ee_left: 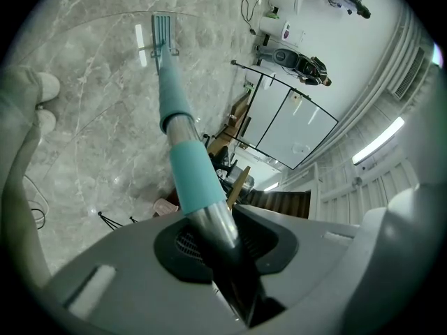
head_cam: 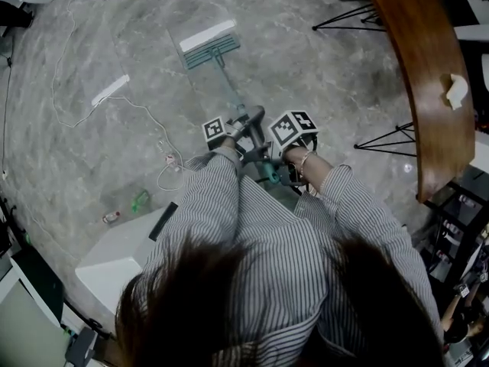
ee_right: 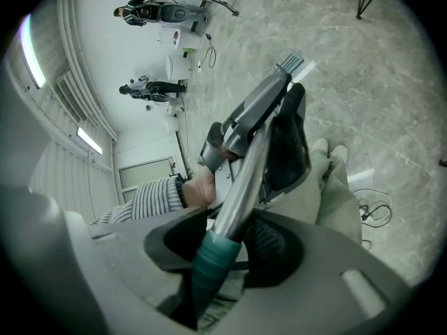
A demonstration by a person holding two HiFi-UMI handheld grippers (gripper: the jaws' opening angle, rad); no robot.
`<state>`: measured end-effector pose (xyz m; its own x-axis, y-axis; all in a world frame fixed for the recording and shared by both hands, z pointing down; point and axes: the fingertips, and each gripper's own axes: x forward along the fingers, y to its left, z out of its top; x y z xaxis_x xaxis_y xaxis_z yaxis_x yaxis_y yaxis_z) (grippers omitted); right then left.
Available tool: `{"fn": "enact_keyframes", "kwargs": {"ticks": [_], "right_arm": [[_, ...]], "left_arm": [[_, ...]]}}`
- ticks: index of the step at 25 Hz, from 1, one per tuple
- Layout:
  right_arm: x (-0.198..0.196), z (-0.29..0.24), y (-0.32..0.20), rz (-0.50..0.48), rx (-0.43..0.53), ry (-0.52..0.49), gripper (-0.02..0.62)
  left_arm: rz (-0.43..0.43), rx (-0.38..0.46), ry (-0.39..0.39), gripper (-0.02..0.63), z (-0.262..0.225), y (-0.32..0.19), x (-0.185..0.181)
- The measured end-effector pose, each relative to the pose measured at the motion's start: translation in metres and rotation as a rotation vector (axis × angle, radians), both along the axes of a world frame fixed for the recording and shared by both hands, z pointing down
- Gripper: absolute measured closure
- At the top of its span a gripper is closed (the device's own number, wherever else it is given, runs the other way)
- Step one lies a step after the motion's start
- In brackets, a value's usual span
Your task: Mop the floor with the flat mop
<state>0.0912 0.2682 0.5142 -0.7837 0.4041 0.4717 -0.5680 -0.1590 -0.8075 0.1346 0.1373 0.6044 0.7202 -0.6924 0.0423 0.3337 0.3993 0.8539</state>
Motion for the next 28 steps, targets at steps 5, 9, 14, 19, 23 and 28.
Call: {"fn": "enact_keyframes", "kwargs": {"ticks": [5,9,14,19,23,28], "right_arm": [[0.01,0.001,-0.009,-0.011,0.007,0.004,0.44],[0.009,0.0,-0.021,0.004,0.014,-0.004,0.44],[-0.004,-0.003,-0.039,0.013,0.011,-0.004,0.44],[-0.02,-0.005,-0.063,0.005,0.015,0.005,0.437],[-0.036,-0.005,-0.088,-0.005,0.023,0.015,0.437],[-0.068,-0.001,-0.126,-0.003,0.029,0.031,0.437]], "left_arm": [[-0.038,-0.001,0.019,0.532,0.001,-0.011,0.006],[-0.031,-0.004,0.018,0.534,0.0,-0.021,0.006],[-0.009,-0.015,0.01,0.534,-0.002,-0.037,-0.006],[-0.007,-0.015,0.019,0.534,-0.005,-0.061,-0.02],[-0.016,-0.005,0.032,0.534,-0.007,-0.088,-0.036],[-0.016,0.006,0.043,0.534,-0.005,-0.127,-0.066]]}}
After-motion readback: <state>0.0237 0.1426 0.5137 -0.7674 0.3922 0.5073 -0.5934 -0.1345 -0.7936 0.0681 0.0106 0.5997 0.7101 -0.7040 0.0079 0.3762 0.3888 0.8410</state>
